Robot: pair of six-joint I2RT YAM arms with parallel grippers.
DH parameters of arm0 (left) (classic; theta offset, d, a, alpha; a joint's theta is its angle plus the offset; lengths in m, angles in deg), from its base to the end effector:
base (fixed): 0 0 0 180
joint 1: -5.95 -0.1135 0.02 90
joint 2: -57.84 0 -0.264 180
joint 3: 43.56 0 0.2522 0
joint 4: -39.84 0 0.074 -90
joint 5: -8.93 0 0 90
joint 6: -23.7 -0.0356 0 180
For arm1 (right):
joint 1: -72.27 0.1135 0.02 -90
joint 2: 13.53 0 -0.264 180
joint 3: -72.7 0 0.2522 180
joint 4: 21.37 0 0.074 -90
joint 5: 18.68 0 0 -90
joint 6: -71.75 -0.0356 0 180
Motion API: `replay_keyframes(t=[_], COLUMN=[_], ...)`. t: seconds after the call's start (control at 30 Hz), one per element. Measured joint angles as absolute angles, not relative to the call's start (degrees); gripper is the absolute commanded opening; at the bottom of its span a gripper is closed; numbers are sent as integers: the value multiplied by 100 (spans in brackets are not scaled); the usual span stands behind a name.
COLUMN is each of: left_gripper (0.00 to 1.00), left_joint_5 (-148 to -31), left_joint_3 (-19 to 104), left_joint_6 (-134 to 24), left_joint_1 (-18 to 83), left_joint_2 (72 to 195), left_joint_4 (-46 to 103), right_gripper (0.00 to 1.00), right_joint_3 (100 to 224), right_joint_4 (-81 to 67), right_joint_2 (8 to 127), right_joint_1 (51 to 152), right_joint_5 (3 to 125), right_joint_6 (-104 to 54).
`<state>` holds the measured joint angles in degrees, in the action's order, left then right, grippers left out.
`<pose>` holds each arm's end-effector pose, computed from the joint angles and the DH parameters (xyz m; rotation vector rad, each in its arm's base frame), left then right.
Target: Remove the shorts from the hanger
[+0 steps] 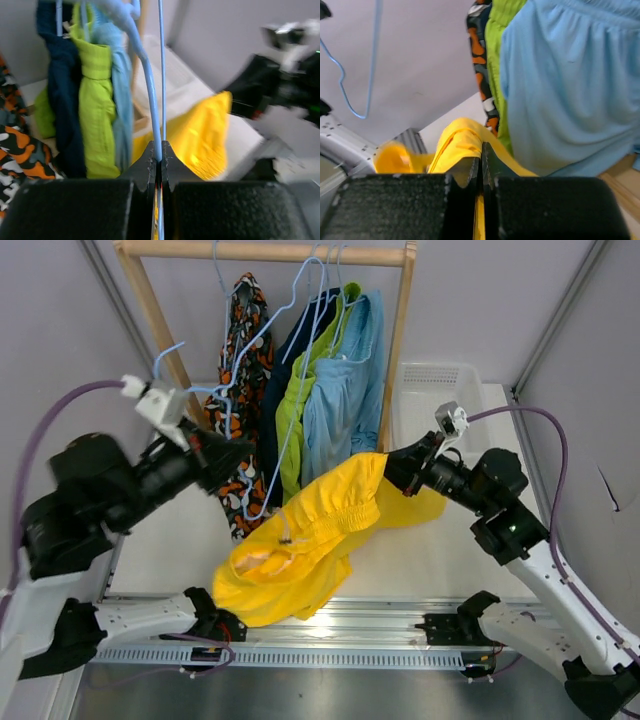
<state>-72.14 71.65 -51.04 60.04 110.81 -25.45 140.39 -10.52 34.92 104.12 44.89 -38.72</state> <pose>0.0558 -0.0676 0.5416 0.4411 1.6256 -0.7982 0.1511 0.1125 0.4096 -0.5464 1.4304 1.0659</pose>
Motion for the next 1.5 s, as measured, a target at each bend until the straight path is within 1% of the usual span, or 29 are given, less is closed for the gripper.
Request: replay_keyframes(t=[0.1, 0.17, 0.23, 0.37, 0.47, 0.5, 0.53, 0.6, 0.73, 0.83, 0.9, 0.97, 1.03, 1.1, 1.23, 1.33, 1.43, 1.47, 1.5], left_gripper=[0, 0, 0, 0, 0, 0, 0, 0, 0, 0, 0, 0, 0, 0, 0, 0, 0, 0, 0], left_joint_5=[-6380, -5982, -5851, -5883, -5921, -5934, -5955, -5984, -6065, -6063, -5988, -5840, -5684, -5516, -5160, -4721, -4181, -4015, -3748], left_joint_3=[7163, 6916, 6308, 5257, 4931, 4887, 4861, 4859, 4774, 4675, 4680, 4826, 5257, 5816, 6966, 7856, 8411, 8483, 8564], left_joint_6=[-5143, -5121, -5056, -4789, -4568, -4509, -4459, -4363, -4223, -4168, -4159, -4131, -4133, -4140, -4236, -4328, -4426, -4435, -4433], left_joint_1=[6006, 6026, 6093, 6257, 6389, 6434, 6478, 6533, 6646, 6699, 6708, 6712, 6723, 6723, 6723, 6725, 6725, 6723, 6725], left_joint_2=[11787, 12119, 12194, 11761, 11129, 10939, 10810, 10592, 10622, 10699, 10740, 10720, 10727, 10725, 10710, 10670, 10679, 10692, 10740], left_joint_4=[-2421, -2357, -2274, -2565, -2685, -2681, -2674, -2641, -2471, -2488, -2558, -2807, -3098, -3352, -3715, -4125, -4445, -4539, -4678], right_gripper=[0, 0, 0, 0, 0, 0, 0, 0, 0, 0, 0, 0, 0, 0, 0, 0, 0, 7, 28], right_joint_3=[14819, 15678, 16841, 19534, 21650, 22664, 23330, 23866, 23763, 23505, 22941, 21914, 20843, 20091, 19425, 18983, 18155, 17849, 17545], right_joint_4=[-228, 263, 519, 751, 851, 838, 663, 161, -576, -742, -851, -1059, -1271, -1310, -1315, -1382, -1748, -1927, -2019], right_joint_2=[3769, 4126, 4679, 6073, 7297, 7918, 8390, 9006, 9758, 10353, 10510, 10475, 10359, 10316, 10051, 9382, 8364, 8062, 7802], right_joint_1=[10482, 10242, 9757, 8308, 7619, 7414, 7261, 6970, 6614, 6544, 6563, 6616, 6695, 6797, 7003, 7160, 7385, 7464, 7547], right_joint_5=[4893, 5105, 5223, 5206, 5177, 5131, 5134, 5094, 5155, 5142, 5086, 5007, 4989, 4985, 4952, 4992, 5197, 5317, 5453], right_joint_6=[-3461, -3247, -3111, -3164, -3354, -3496, -3656, -4112, -4753, -4995, -5035, -5037, -4993, -4939, -4777, -4539, -4255, -4165, -4104])
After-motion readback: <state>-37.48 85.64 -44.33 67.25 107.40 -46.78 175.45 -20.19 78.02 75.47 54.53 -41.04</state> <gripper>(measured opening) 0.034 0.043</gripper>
